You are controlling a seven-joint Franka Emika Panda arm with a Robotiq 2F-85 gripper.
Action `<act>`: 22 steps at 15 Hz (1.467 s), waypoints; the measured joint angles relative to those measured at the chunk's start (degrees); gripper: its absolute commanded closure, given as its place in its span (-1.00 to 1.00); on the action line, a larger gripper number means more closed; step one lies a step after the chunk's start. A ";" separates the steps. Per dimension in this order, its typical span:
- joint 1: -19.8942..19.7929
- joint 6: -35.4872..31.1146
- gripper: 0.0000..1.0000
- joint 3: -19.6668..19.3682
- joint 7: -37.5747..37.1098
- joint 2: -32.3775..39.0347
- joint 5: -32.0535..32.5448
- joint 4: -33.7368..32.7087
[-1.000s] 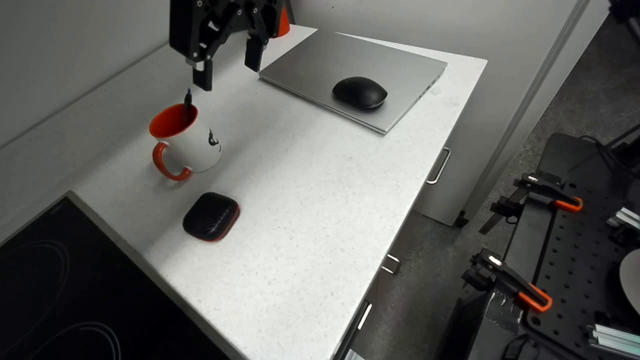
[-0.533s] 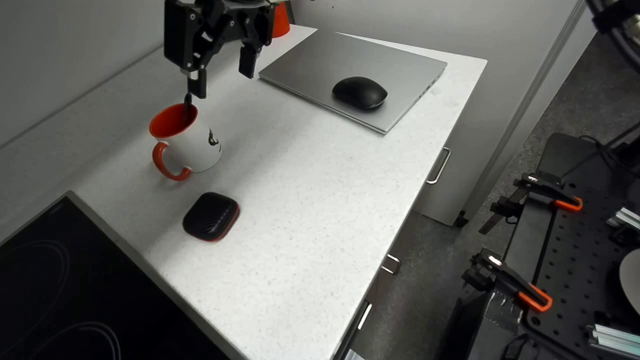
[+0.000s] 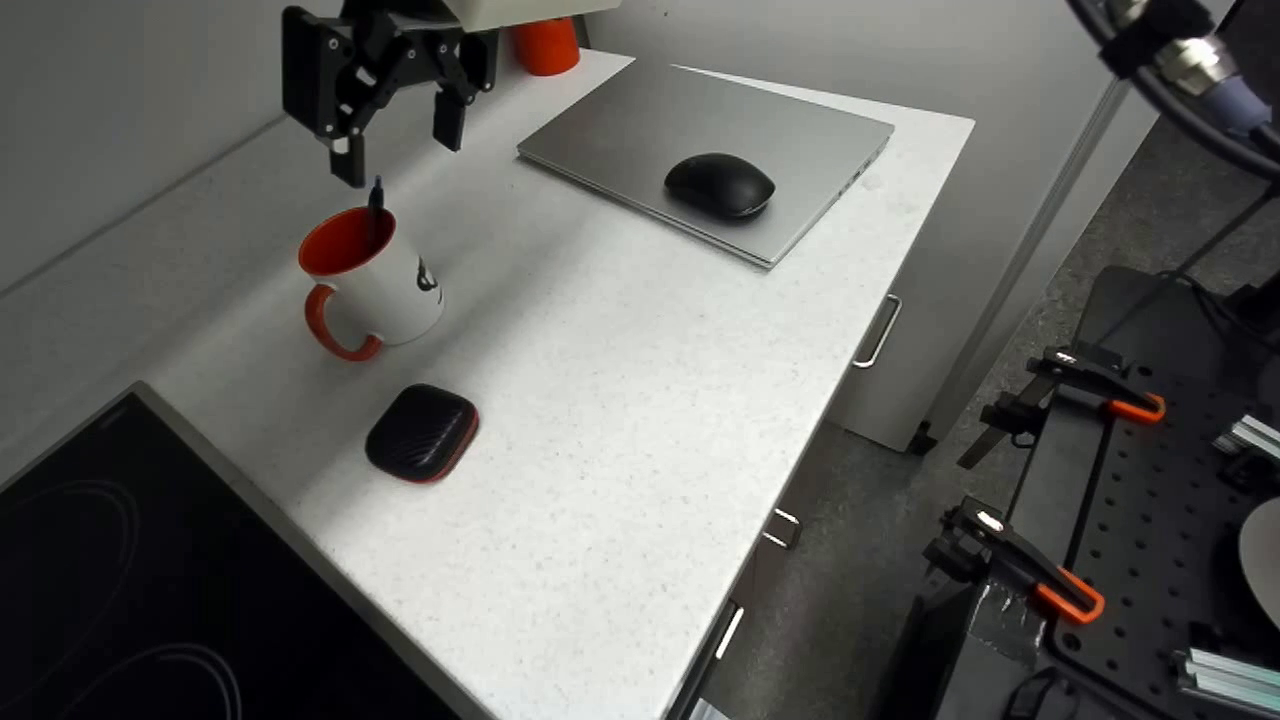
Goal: Take the pen out of the mug and put it on the counter
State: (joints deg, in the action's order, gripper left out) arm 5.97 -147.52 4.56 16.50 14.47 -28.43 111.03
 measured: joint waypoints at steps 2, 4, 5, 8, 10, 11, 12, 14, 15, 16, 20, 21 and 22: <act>-0.46 0.00 -1.00 0.39 -0.07 2.35 0.08 -2.36; -0.98 0.00 -1.00 0.91 -0.07 4.69 0.34 -4.64; -1.19 0.00 -1.00 1.11 -0.10 5.83 0.61 -5.74; -2.04 0.02 -1.00 1.86 -0.15 9.18 1.07 -8.92; -2.74 0.05 -1.00 2.45 -0.15 11.09 1.09 -10.67; -3.06 0.07 -1.00 2.77 -0.15 11.86 1.09 -11.42; -3.39 0.09 -1.00 3.17 -0.15 12.52 1.09 -12.07; -4.07 0.19 -0.50 4.07 -0.15 13.52 1.09 -13.23; -4.39 0.22 -0.47 4.58 -0.15 13.86 1.09 -13.67; -4.74 0.22 -0.31 5.16 -0.15 14.12 1.09 -14.05; -5.72 0.44 0.31 6.91 -0.14 14.35 1.05 -14.96; -5.94 0.53 0.48 7.18 -0.14 14.35 1.01 -15.05; -6.15 0.64 0.62 7.41 -0.14 14.36 1.01 -15.13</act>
State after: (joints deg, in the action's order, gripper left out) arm -0.18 -146.88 11.97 16.35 28.83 -27.42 95.90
